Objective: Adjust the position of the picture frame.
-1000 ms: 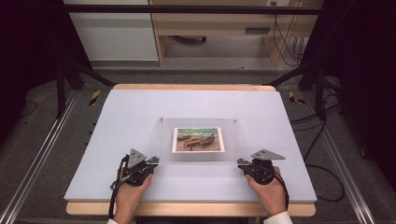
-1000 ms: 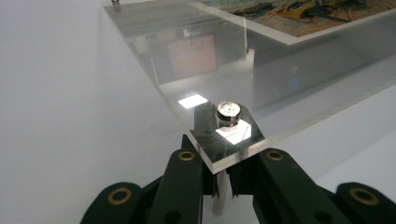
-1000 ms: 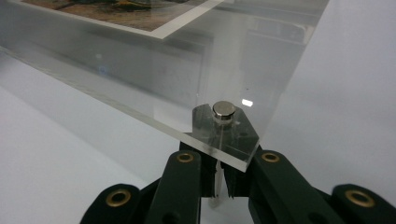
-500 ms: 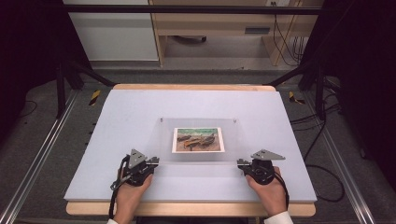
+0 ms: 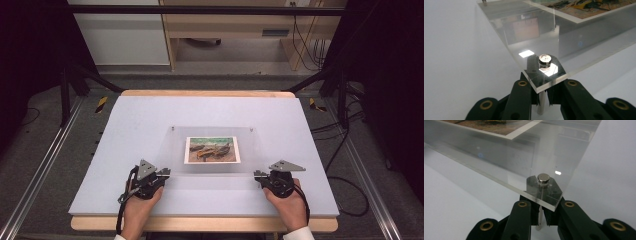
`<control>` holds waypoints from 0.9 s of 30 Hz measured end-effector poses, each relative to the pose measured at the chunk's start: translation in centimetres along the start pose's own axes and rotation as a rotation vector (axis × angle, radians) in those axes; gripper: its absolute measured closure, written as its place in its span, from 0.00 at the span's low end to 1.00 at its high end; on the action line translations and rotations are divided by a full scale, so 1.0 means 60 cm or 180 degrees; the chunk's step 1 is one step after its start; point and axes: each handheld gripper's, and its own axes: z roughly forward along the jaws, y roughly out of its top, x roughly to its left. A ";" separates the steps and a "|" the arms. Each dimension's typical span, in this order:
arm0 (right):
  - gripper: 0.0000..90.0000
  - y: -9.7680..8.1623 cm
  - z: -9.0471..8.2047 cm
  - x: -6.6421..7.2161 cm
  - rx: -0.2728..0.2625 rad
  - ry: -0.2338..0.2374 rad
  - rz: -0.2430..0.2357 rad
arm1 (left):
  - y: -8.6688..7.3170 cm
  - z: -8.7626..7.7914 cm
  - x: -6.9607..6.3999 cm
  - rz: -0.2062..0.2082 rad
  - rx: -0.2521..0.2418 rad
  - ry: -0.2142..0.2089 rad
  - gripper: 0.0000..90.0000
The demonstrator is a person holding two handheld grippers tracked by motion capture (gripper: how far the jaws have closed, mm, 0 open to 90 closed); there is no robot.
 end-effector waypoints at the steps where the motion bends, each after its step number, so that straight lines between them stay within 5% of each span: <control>1: 0.90 -0.001 0.000 -0.001 0.0008 0.0000 0.0006 | 0.000 -0.001 -0.001 0.0028 -0.0004 0.0005 0.88; 5: 0.70 -0.007 -0.006 0.001 0.0077 -0.0056 -0.0010 | -0.004 -0.002 -0.017 0.0311 0.0126 0.0073 0.66; 6: 0.58 -0.011 -0.012 0.004 0.0090 -0.0061 -0.0017 | -0.006 -0.002 -0.022 0.0304 0.0156 0.0048 0.53; 10: 0.44 -0.017 -0.020 0.010 0.0112 -0.0096 -0.0080 | -0.006 -0.008 -0.029 0.0201 0.0144 -0.0023 0.37; 18: 0.22 -0.019 -0.034 0.015 0.0059 -0.0126 -0.0087 | -0.001 -0.017 -0.015 0.0102 0.0097 -0.0111 0.17; 27: 0.10 -0.014 -0.042 0.010 -0.0079 -0.0088 -0.0130 | 0.008 -0.024 -0.009 0.0102 -0.0068 -0.0254 0.09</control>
